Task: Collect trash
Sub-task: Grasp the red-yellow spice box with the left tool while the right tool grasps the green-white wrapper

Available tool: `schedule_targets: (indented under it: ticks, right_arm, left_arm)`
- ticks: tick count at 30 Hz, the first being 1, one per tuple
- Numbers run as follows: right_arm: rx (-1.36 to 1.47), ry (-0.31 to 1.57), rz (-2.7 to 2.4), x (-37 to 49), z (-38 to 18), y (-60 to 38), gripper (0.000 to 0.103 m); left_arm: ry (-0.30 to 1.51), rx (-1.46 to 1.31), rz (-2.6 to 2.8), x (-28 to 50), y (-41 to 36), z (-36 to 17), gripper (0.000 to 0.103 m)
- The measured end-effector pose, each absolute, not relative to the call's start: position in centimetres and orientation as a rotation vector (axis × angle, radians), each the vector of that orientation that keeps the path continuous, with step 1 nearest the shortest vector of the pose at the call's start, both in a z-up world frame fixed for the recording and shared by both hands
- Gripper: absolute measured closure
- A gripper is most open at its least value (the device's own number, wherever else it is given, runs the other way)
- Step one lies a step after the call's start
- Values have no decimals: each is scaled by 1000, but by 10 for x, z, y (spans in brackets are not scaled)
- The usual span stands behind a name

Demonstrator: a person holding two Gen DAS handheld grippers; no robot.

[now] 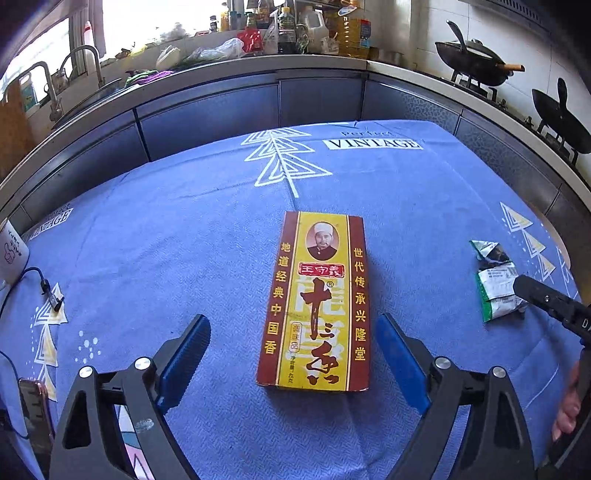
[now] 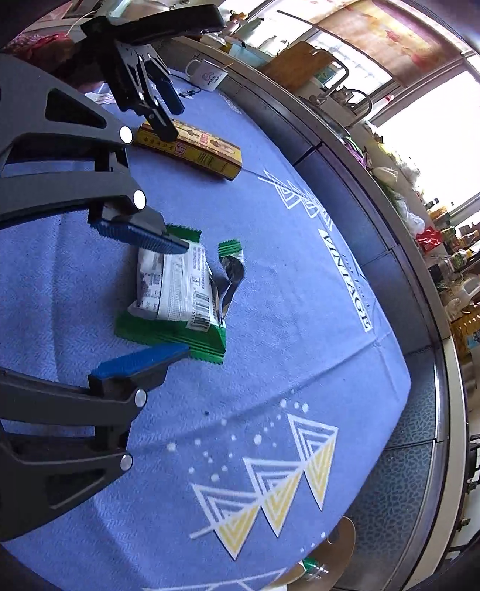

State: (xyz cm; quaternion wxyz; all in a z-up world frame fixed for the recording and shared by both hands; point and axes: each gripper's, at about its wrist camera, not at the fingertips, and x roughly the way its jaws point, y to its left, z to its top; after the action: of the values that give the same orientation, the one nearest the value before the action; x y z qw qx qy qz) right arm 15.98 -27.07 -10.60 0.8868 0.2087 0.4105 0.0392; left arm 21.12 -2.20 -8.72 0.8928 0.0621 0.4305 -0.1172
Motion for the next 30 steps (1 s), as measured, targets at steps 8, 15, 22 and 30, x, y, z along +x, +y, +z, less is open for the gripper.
schedule_targets:
  ticks: [8,15,22,30]
  right_arm:
    - [288,929,315,128,-110,-191,67]
    - [218,797,213,117,-87,-205,37]
    - [42,848,186,166,-104,-202,28]
    - [-31,869,233,139,-108,-161,56]
  left_arm:
    - [892,115,-260,215,-13,-102,43]
    - [902,102,-272,204,6,-102,44]
    - [907,115,-258,199,5,-104,33]
    - [925,96,-228,206,8,-103,25]
